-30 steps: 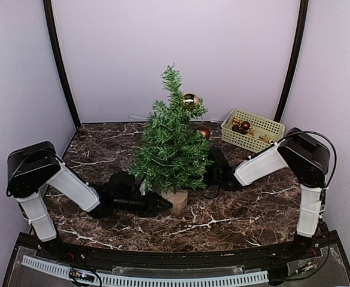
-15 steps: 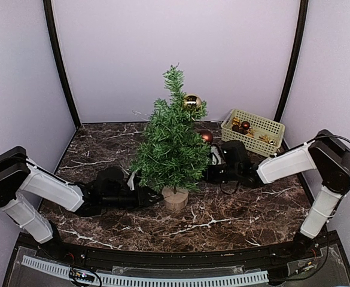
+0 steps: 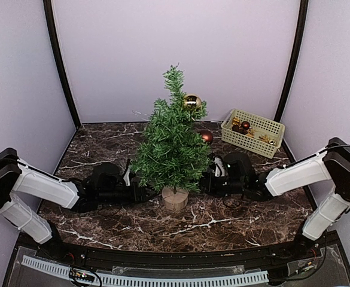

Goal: Decorate the small christmas tree
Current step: Turn around the Christmas tree at the bin.

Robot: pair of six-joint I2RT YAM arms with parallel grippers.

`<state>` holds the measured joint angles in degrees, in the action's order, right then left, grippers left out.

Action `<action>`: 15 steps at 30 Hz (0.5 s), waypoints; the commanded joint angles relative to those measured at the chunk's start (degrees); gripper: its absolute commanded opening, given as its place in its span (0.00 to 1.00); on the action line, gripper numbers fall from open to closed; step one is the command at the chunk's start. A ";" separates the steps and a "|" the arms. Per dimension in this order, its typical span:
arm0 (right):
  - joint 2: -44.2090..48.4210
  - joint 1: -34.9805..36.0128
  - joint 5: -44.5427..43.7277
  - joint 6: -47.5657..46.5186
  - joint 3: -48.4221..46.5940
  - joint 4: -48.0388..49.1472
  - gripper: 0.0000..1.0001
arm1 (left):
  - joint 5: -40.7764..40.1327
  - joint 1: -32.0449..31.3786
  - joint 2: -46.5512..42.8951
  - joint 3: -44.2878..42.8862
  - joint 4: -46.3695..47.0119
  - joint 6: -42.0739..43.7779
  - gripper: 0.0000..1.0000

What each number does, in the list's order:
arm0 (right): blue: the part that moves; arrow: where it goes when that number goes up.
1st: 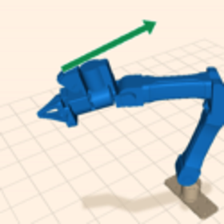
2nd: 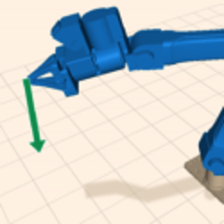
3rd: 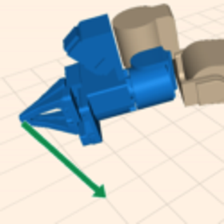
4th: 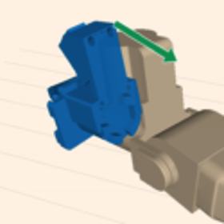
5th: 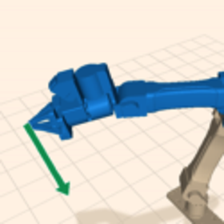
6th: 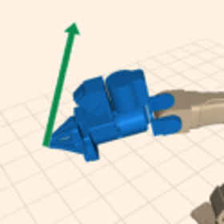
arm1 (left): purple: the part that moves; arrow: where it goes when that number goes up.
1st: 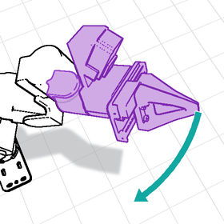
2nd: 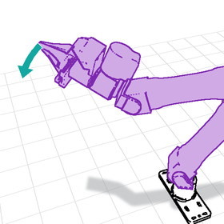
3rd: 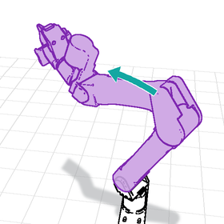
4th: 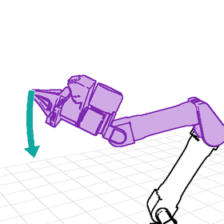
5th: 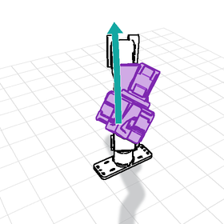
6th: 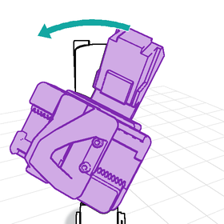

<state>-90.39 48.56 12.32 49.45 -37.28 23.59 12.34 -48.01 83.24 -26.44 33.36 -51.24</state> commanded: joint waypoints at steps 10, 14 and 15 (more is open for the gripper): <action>-9.61 3.39 -0.59 6.26 -1.09 12.74 0.62 | 3.14 0.82 10.18 -5.40 5.93 3.05 0.59; -11.50 3.39 0.11 6.10 -2.01 13.90 0.55 | 4.84 0.87 13.22 -6.42 8.36 2.83 0.51; -11.94 3.39 0.16 6.02 -2.21 14.24 0.52 | 5.51 0.84 13.68 -7.02 8.42 2.87 0.47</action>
<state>-100.73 51.66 12.05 55.44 -37.69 33.39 15.46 -47.46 95.13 -31.33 38.39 -49.15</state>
